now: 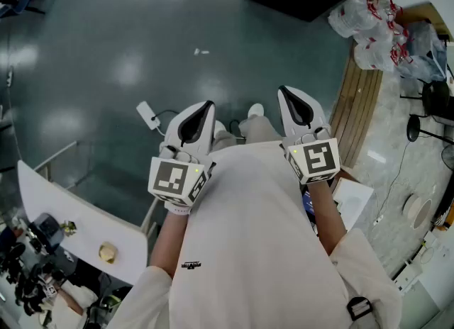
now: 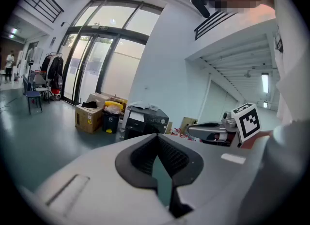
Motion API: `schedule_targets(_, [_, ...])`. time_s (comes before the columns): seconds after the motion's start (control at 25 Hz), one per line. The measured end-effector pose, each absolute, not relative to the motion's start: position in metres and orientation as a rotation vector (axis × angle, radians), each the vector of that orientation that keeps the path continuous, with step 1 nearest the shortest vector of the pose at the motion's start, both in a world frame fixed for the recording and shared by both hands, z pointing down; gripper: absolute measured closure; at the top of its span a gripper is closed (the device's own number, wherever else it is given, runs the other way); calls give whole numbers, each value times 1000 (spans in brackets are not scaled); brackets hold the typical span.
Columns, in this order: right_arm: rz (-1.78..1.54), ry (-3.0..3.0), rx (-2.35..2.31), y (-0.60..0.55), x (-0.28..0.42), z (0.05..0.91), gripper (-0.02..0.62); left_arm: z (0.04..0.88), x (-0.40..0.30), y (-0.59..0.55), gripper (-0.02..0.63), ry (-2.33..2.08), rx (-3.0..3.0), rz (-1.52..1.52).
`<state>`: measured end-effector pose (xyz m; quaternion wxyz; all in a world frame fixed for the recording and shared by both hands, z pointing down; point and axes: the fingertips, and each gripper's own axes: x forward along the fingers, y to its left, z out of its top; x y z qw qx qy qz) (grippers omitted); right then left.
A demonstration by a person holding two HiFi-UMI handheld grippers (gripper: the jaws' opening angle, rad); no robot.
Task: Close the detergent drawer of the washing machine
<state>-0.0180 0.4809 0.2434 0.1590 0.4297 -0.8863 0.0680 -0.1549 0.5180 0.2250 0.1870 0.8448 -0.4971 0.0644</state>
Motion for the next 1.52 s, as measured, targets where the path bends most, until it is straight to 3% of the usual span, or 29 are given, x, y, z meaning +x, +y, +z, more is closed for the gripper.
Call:
schedule_targets(0.4, [194, -2579, 1259, 469, 27, 227, 594, 217, -106, 490, 588, -1399, 2405, 199])
schedule_targets(0.6, [615, -2782, 1032, 470, 45, 223, 594, 213, -69, 473, 588, -1364, 2418, 218])
schedule_targets(0.84, [327, -2747, 1251, 439, 89, 213, 594, 205, -42, 447, 588, -1385, 2436, 267])
schedule_targets(1.52, [288, -2661, 1331, 400, 165, 234, 594, 215, 3, 411, 588, -1452, 2417, 300])
